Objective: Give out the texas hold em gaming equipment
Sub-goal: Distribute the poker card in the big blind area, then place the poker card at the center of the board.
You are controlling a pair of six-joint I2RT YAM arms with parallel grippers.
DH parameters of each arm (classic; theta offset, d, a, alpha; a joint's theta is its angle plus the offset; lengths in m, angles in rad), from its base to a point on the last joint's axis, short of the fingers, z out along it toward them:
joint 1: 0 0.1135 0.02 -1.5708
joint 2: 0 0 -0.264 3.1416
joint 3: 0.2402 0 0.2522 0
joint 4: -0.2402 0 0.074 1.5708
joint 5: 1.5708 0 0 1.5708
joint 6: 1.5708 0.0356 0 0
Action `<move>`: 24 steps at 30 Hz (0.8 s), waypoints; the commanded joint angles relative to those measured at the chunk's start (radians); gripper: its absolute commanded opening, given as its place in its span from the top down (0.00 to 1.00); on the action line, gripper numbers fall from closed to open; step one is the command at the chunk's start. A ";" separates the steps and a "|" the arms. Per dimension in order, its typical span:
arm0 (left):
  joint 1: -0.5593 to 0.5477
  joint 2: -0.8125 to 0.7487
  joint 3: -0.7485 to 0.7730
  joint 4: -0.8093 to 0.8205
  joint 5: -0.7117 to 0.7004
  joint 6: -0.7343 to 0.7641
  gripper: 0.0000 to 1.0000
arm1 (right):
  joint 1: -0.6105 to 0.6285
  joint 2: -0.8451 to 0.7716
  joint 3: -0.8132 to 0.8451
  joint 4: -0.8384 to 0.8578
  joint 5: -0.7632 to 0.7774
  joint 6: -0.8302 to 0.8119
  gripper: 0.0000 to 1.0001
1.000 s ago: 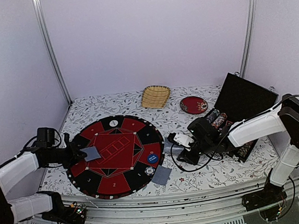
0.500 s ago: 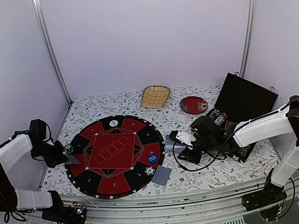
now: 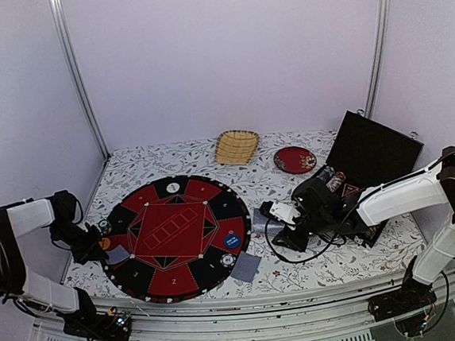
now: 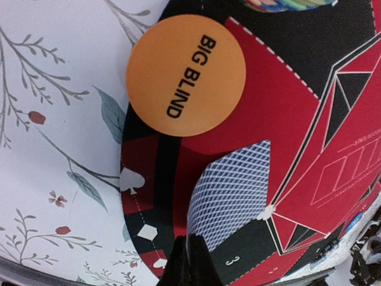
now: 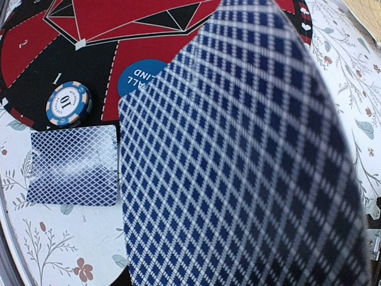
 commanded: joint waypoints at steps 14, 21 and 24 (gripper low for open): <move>0.015 0.025 0.067 -0.056 -0.132 0.012 0.45 | -0.002 -0.041 -0.006 0.028 -0.004 -0.010 0.63; -0.084 -0.112 0.138 0.007 -0.132 -0.037 0.46 | -0.001 -0.048 -0.006 0.023 0.002 -0.012 0.63; -0.311 -0.126 0.169 0.095 -0.116 -0.044 0.45 | -0.004 -0.036 -0.008 0.033 0.004 -0.008 0.63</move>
